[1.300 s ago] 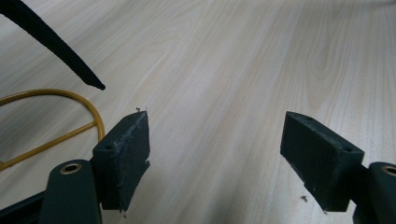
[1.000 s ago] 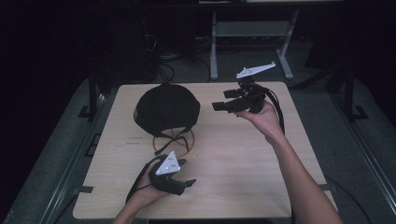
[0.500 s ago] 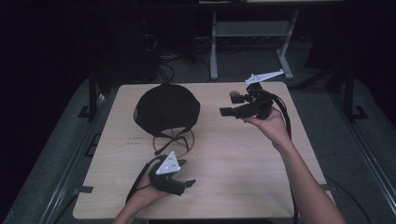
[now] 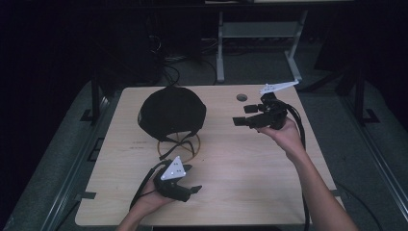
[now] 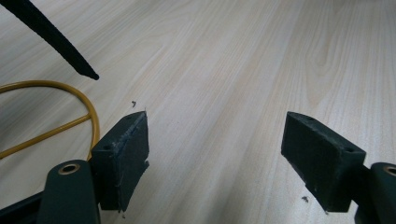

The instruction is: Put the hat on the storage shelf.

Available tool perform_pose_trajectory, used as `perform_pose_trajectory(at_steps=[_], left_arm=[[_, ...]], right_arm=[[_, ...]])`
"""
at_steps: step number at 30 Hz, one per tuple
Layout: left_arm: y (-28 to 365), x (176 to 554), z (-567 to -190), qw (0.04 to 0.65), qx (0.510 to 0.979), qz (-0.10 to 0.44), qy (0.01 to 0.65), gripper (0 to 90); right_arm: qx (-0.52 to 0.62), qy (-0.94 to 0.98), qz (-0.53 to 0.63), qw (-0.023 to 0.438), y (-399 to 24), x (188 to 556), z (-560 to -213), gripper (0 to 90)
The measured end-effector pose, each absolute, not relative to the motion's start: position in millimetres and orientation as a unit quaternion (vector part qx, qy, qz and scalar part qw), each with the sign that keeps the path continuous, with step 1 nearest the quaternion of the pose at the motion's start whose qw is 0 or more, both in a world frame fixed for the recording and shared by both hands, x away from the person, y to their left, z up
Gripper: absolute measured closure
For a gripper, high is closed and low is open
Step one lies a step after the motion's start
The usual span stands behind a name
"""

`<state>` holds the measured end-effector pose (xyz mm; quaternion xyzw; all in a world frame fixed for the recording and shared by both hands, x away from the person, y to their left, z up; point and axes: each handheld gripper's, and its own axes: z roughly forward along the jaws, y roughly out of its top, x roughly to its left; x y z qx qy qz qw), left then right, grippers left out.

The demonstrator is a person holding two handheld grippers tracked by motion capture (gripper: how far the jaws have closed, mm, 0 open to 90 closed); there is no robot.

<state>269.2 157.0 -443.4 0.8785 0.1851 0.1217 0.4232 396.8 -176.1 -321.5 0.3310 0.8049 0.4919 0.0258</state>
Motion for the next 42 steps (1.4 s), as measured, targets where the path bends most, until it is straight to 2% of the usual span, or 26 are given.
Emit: perform_pose_trajectory(at_steps=[27,42], left_arm=[[156.5,269.0,-444.7,0.424,0.877,0.121,0.189,22.9],[156.3,268.7,-445.0,0.422,0.878,0.121,0.189,22.9]], right_arm=[[0.355,0.801,0.482,0.017,-207.1,383.4,-351.7,18.3],[0.367,0.8,0.475,0.012,-220.2,371.5,-365.7,14.9]])
